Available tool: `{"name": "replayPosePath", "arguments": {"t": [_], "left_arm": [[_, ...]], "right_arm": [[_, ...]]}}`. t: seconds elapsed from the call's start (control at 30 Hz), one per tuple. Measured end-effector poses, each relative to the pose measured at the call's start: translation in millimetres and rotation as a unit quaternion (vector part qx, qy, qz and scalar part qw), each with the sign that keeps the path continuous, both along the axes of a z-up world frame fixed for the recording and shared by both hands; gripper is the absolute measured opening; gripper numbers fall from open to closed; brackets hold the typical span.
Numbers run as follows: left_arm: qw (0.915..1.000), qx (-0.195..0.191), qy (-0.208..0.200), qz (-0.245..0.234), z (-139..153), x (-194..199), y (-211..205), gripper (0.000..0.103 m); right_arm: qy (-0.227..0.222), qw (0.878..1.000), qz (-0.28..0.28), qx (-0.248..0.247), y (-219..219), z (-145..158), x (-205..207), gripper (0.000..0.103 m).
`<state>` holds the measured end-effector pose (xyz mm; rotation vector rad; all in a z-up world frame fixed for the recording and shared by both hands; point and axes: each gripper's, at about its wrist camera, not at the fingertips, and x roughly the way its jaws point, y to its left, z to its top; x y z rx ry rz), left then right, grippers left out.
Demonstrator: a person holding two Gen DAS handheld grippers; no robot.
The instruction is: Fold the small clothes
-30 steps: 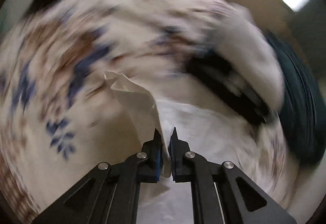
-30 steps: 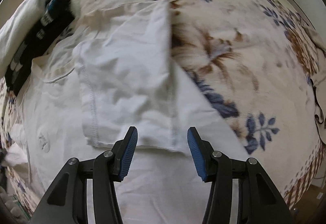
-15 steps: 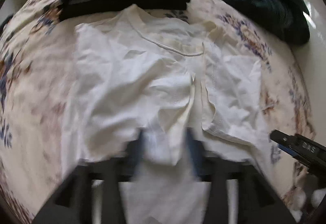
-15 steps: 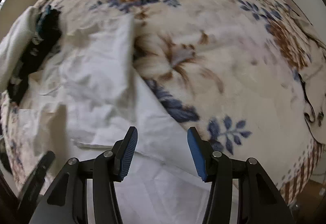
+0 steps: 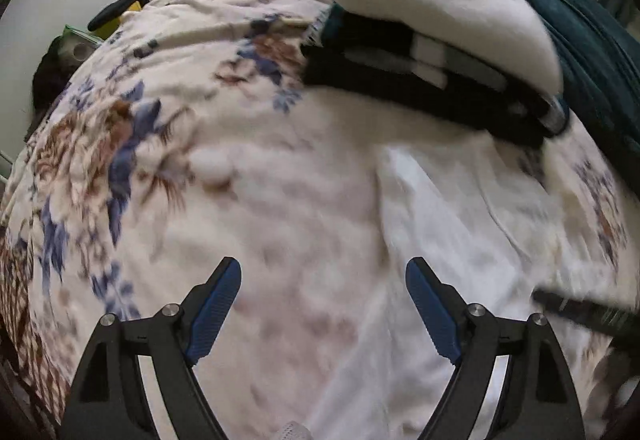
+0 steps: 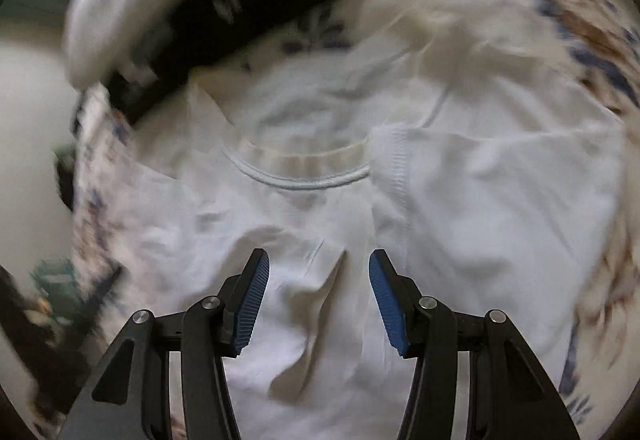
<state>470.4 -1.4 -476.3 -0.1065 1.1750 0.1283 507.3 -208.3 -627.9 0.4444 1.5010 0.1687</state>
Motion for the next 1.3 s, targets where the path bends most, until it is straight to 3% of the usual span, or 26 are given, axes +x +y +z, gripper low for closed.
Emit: {"name": "replayPosePath", "arguments": {"t": [0.03,0.07,0.13,0.27,0.37,0.47,0.53,0.6,0.67,0.77,0.83,0.87,0.93,1.03,1.07,1.1,1.13,1.17,1.3], "left_arm": [[1.0000,0.002,-0.003,0.000,0,6,1,0.084],[1.0000,0.003,-0.001,-0.004,-1,11,1,0.084],[0.9999,0.001,0.005,-0.011,-3,21,0,0.084],[0.9992,0.009,0.005,-0.039,-4,35,-10,0.084],[0.9983,0.018,0.006,-0.055,-6,41,-19,0.084],[0.9968,0.030,0.018,-0.072,-17,47,-29,0.084],[0.9952,0.037,0.030,-0.085,-28,50,-35,0.084],[0.9934,0.045,0.039,-0.098,-37,52,-39,0.084],[0.9912,0.060,0.046,-0.109,-47,54,-42,0.084],[0.9906,0.059,0.055,-0.110,-54,56,-38,0.084],[0.9909,0.055,0.055,-0.110,-51,55,-35,0.084],[0.9910,0.054,0.052,-0.111,-46,54,-34,0.084],[0.9917,0.054,0.031,-0.113,-31,49,-34,0.084],[0.9918,0.046,0.002,-0.119,-1,33,-38,0.084],[0.9917,0.039,-0.004,-0.122,11,25,-41,0.084],[0.9913,0.035,-0.005,-0.127,17,19,-45,0.092],[0.9906,0.030,-0.006,-0.133,27,10,-50,0.100],[0.9896,0.028,-0.010,-0.141,37,0,-57,0.102],[0.9861,0.031,-0.027,-0.161,65,-36,-82,0.102]], "right_arm": [[0.009,1.000,0.007,0.002,4,-8,5,0.043],[0.008,1.000,0.016,0.003,8,-12,6,0.025],[-0.011,1.000,0.027,-0.009,14,-7,5,0.010],[-0.060,0.998,0.006,-0.033,9,11,11,0.007],[-0.068,0.996,-0.009,-0.054,2,15,22,0.007],[-0.038,0.996,-0.014,-0.076,-2,13,27,0.018],[-0.047,0.995,-0.040,-0.078,-9,25,17,0.023],[-0.057,0.995,-0.055,-0.063,-11,37,0,0.044],[-0.061,0.996,-0.052,-0.039,-5,42,-15,0.054],[-0.036,0.998,0.006,-0.047,23,25,-36,0.055],[-0.013,0.995,0.037,-0.097,35,7,-50,0.055],[0.002,0.990,0.049,-0.129,37,-2,-60,0.055],[0.007,0.989,0.044,-0.141,32,0,-71,0.055],[-0.001,0.992,0.005,-0.126,14,35,-84,0.055],[-0.005,0.992,-0.007,-0.126,6,48,-87,0.060],[-0.008,0.992,-0.020,-0.127,-3,59,-91,0.072],[-0.009,0.991,-0.037,-0.125,-13,73,-95,0.077],[-0.004,0.991,-0.048,-0.121,-23,83,-99,0.084],[0.001,0.989,-0.059,-0.132,-44,113,-111,0.093]]}}
